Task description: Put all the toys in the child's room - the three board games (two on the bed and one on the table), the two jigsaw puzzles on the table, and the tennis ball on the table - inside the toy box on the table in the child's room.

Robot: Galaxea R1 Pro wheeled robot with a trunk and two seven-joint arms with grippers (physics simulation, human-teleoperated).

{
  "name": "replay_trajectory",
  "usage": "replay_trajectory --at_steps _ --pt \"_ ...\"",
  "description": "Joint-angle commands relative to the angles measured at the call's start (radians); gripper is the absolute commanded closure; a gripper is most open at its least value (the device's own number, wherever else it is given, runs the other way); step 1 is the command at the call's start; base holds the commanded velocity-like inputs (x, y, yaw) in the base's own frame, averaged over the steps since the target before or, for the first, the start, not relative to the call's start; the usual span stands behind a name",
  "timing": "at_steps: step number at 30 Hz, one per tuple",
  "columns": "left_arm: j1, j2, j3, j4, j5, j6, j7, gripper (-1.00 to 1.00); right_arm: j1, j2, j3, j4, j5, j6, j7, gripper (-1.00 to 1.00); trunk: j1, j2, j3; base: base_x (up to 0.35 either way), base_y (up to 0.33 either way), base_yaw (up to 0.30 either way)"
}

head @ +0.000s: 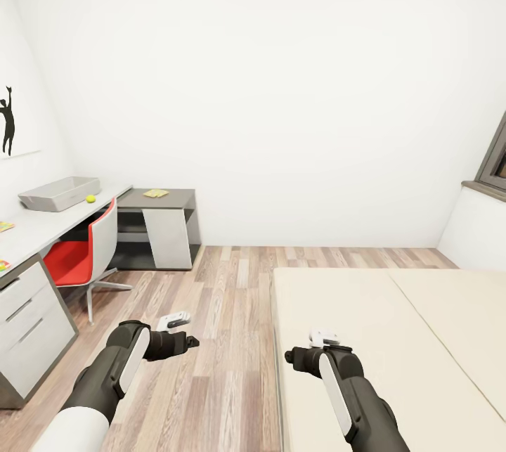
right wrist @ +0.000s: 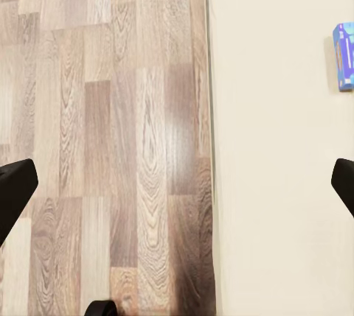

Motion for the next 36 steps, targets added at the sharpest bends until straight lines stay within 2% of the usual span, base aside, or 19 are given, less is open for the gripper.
replay_trajectory --at_steps 1,36 --pt "-0.001 0.0 0.002 -0.001 0.002 0.005 -0.002 -1.0 -0.001 0.001 -0.001 -0.001 -0.011 0.003 -0.009 -1.0 0.001 -0.002 -0.002 0.0 0.0 0.0" --pt "-0.001 0.0 0.002 -0.001 0.002 0.005 -0.002 -1.0 -0.001 0.001 -0.001 -0.001 -0.011 0.003 -0.009 -1.0 0.001 -0.002 -0.002 0.0 0.0 -0.001"
